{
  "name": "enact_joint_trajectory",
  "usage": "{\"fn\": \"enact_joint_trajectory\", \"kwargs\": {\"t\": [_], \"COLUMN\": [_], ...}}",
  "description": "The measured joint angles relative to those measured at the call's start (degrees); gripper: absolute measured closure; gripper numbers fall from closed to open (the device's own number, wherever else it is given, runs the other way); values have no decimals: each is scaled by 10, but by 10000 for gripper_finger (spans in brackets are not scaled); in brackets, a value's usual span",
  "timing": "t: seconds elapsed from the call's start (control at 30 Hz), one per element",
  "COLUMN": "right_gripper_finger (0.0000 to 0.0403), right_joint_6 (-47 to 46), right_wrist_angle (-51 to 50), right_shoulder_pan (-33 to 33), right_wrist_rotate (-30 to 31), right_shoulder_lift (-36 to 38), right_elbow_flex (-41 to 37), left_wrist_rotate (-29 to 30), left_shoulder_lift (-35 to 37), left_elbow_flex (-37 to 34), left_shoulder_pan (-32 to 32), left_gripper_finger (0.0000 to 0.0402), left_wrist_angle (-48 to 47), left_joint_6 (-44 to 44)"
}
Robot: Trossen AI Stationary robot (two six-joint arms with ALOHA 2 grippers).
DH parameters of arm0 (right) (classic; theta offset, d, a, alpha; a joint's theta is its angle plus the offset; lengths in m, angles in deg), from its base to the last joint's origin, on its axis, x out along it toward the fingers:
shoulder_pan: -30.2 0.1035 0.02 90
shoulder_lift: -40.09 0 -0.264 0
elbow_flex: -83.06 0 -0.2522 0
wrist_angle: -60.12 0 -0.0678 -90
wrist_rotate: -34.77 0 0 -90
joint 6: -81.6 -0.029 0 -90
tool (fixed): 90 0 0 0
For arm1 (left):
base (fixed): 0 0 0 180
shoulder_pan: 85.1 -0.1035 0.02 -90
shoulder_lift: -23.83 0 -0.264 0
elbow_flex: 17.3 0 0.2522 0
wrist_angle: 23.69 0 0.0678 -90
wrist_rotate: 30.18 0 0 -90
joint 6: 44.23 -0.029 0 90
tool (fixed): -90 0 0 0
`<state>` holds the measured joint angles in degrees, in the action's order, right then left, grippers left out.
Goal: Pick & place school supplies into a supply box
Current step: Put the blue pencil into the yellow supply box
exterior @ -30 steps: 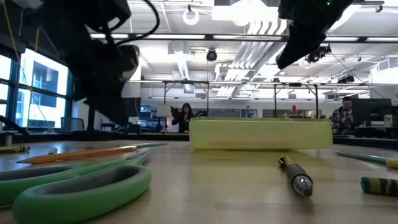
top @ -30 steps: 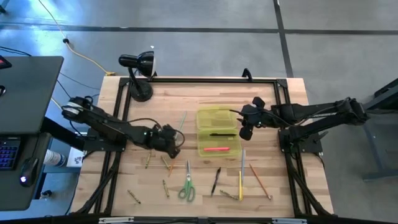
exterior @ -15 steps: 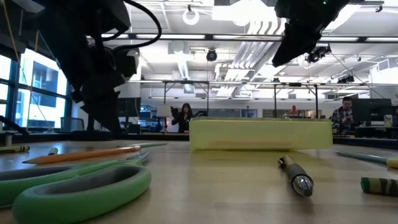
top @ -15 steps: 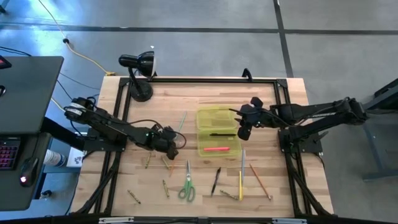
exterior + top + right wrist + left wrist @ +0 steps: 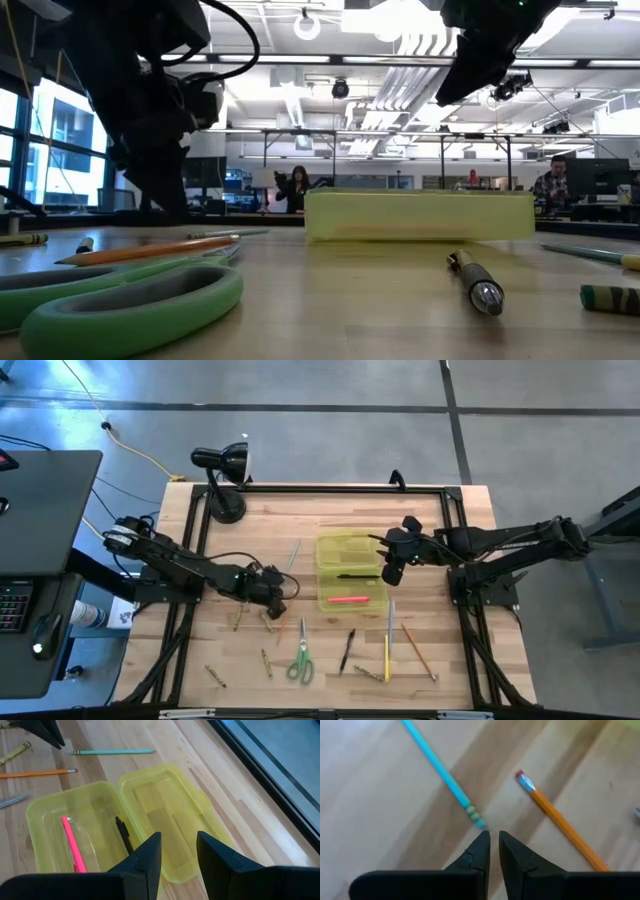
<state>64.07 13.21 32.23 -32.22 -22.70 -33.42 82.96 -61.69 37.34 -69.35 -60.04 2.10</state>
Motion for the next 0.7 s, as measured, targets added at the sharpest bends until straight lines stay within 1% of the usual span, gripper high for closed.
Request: {"fn": "enact_joint_trajectory", "kwargs": {"t": [0.07,0.13,0.27,0.33,0.53,0.7], "right_gripper_finger": [300,300,300,300,300,300], "right_joint_6": [0,0,0,0,1,0], "right_wrist_angle": [0,0,0,0,0,0], "right_shoulder_pan": [0,0,0,0,0,0], "right_wrist_rotate": [0,0,0,0,5,29], "right_shoulder_lift": [0,0,0,0,0,0], "right_elbow_flex": [0,0,0,0,0,0], "left_wrist_rotate": [22,42,109,123,120,112], "left_shoulder_lift": [0,0,0,0,0,0], "left_elbow_flex": [0,0,0,0,0,0], "left_shoulder_pan": [0,0,0,0,0,0], "left_gripper_finger": [332,332,332,332,332,332], "left_wrist_angle": [-1,-1,0,1,2,24], "left_joint_6": [-4,-26,-46,-55,-130,-125]}}
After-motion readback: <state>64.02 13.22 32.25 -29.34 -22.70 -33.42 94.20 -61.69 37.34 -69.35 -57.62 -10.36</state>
